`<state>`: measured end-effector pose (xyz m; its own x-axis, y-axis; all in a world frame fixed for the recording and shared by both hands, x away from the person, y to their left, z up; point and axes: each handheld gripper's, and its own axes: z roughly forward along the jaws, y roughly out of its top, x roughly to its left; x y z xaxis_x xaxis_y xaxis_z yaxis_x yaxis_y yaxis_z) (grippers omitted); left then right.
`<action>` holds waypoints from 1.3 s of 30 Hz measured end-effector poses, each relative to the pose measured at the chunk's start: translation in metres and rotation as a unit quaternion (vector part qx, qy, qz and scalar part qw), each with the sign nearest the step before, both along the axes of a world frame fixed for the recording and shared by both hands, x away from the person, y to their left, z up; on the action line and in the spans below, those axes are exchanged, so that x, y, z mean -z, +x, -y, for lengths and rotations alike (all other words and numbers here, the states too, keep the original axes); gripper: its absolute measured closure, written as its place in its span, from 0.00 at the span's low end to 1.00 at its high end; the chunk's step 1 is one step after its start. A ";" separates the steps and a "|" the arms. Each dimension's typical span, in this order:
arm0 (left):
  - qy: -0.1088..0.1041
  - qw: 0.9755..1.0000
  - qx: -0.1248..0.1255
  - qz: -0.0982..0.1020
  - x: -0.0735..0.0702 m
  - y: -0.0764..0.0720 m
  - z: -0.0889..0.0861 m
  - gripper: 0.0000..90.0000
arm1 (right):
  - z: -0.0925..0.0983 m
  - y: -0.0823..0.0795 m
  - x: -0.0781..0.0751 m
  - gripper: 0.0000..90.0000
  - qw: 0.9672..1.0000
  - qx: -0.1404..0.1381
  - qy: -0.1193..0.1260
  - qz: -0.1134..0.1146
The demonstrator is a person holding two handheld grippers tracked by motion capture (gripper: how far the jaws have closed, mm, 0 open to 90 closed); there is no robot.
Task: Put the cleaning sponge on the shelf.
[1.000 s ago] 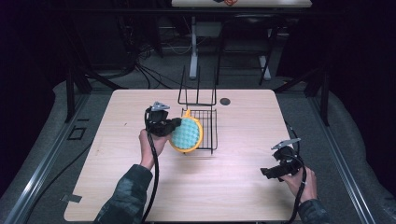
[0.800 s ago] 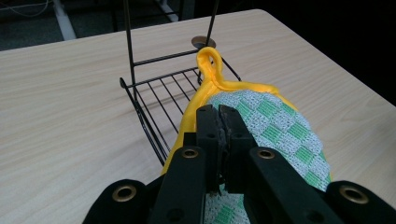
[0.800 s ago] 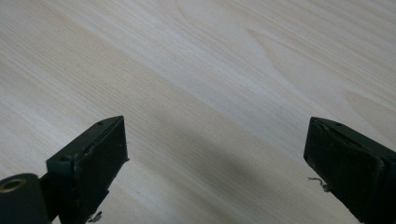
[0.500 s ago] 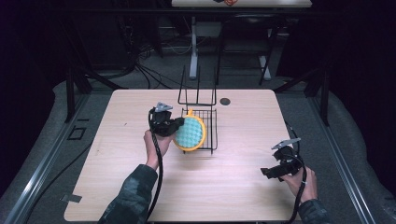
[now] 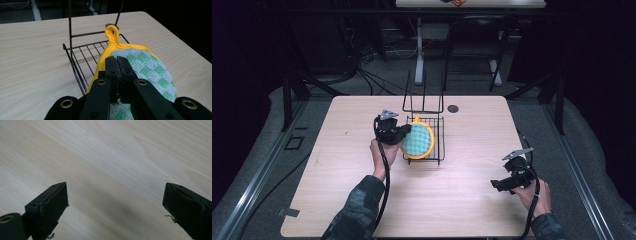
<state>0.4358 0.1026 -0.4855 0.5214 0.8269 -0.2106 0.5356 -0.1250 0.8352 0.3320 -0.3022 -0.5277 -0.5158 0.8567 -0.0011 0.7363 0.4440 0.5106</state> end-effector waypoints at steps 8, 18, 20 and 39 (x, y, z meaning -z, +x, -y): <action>-0.004 1.000 -0.011 -0.003 0.011 0.007 0.008 0.98 | -0.001 0.000 0.001 0.07 1.000 -0.007 -0.011 -0.002; 0.005 1.000 -0.017 -0.004 0.024 0.016 0.021 0.98 | -0.001 0.000 0.001 0.07 1.000 -0.008 -0.010 -0.002; 0.003 1.000 -0.013 -0.011 0.027 0.019 0.024 0.98 | -0.001 0.000 0.002 0.08 1.000 -0.009 -0.011 -0.003; 0.021 0.999 -0.016 -0.040 0.045 0.036 0.033 0.92 | -0.003 -0.001 0.003 0.08 1.000 -0.009 -0.007 -0.007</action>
